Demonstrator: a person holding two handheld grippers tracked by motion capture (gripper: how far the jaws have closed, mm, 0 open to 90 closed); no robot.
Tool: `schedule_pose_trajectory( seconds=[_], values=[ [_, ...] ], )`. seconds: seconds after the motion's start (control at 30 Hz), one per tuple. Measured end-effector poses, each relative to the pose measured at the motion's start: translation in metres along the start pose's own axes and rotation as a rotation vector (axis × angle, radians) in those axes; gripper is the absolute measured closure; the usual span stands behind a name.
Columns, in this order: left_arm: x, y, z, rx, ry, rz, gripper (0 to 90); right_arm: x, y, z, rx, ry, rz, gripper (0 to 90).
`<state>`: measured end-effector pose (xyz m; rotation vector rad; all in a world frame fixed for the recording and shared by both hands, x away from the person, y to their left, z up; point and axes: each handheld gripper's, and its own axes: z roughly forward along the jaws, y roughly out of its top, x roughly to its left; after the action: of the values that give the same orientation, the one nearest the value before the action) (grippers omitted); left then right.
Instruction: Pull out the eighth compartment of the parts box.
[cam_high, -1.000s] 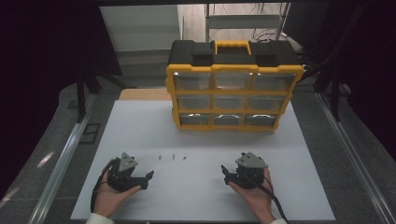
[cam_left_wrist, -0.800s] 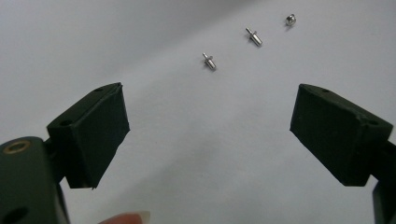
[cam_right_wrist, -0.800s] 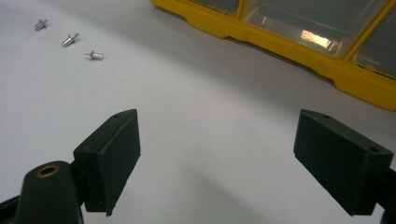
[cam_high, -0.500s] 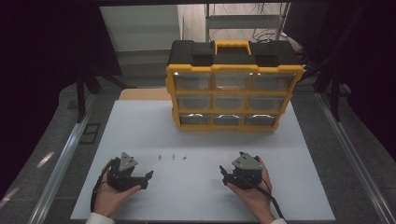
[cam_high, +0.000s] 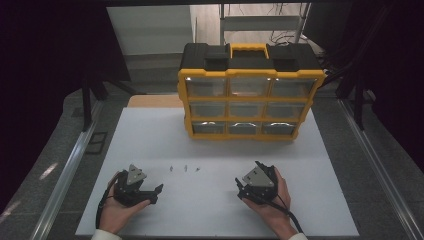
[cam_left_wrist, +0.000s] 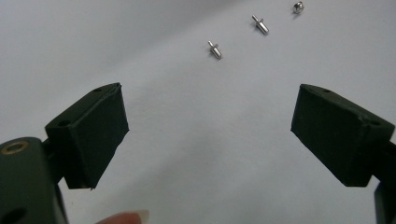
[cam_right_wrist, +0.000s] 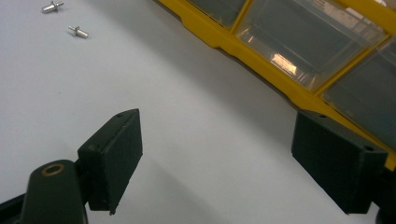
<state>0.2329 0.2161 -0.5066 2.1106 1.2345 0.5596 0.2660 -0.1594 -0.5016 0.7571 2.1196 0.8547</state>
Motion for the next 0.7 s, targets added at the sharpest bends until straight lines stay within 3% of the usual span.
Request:
schedule_pose_trajectory(
  seconds=[0.07, 0.7],
  values=[
    [-0.0006, 0.0003, 0.0002, -0.002, -0.001, 0.001, 11.1, 0.0020, -0.0005, 0.0004, 0.006, -0.009, -0.030, 16.2],
    [-0.0045, 0.0060, 0.0064, 0.010, -0.017, 0.027, 10.7, -0.0011, -0.0057, -0.0022, 0.024, -0.073, -0.112, 16.4]
  ],
)
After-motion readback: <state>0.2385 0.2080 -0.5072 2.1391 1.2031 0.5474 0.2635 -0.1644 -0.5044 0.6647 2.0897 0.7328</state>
